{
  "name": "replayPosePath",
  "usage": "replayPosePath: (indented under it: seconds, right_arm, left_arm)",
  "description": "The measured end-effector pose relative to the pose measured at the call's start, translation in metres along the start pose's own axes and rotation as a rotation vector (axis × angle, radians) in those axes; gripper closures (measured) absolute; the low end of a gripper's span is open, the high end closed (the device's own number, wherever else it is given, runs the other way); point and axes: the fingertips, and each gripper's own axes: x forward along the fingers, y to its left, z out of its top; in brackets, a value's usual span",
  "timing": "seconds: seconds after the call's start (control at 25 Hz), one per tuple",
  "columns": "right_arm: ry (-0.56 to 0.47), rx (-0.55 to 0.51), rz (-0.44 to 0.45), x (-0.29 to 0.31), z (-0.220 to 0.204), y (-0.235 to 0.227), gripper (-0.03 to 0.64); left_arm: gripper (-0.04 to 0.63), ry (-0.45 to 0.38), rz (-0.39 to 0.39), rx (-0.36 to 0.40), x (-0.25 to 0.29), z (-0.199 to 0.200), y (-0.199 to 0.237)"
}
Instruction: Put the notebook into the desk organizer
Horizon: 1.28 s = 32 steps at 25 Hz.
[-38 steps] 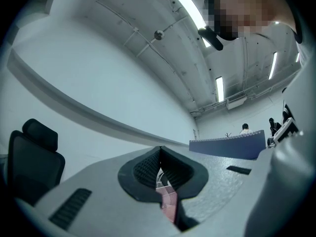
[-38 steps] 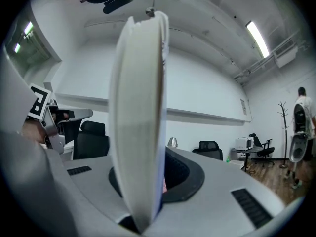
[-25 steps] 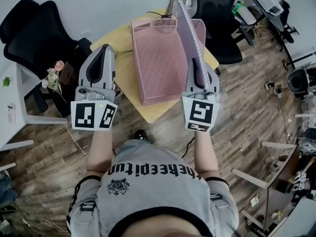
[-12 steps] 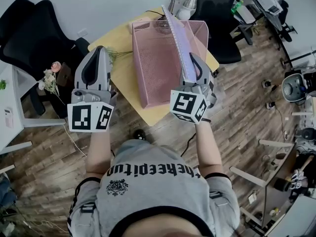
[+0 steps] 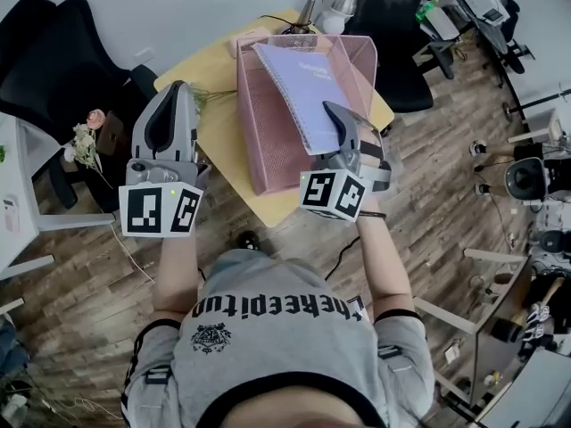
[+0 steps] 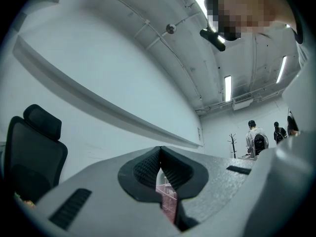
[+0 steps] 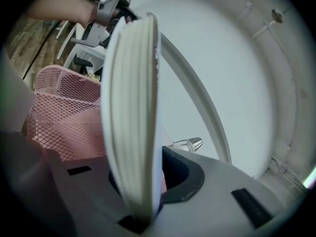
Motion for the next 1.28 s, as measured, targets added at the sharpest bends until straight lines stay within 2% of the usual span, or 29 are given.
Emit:
replayPosePath:
  seconds: [0.32,0.6,0.92,1.12,1.28]
  right_arm:
    - [0.052,-0.134,0.119,0.008,-0.007,0.03,0.575]
    - [0.08,-0.18,0.213,0.009,-0.01,0.045,0.574]
    - [0.099,-0.116,0.382,0.007,-0.011,0.054,0.561]
    - [0.088,-0.026,0.479,0.002,-0.009,0.059,0.504]
    - [0.087,-0.016,0.523,-0.002,-0.008,0.06,0.473]
  left_arm:
    - [0.592,0.006,0.0,-0.002,-0.002,-0.002,-0.001]
    - [0.592,0.008,0.005,0.002,-0.008,-0.001,0.001]
    - [0.592,0.013,0.0,0.008,-0.011,0.002,-0.002]
    - [0.592,0.011,-0.002,0.014,-0.012,0.005,-0.002]
    - [0.592,0.013,-0.006,0.01,-0.013,0.004,-0.004]
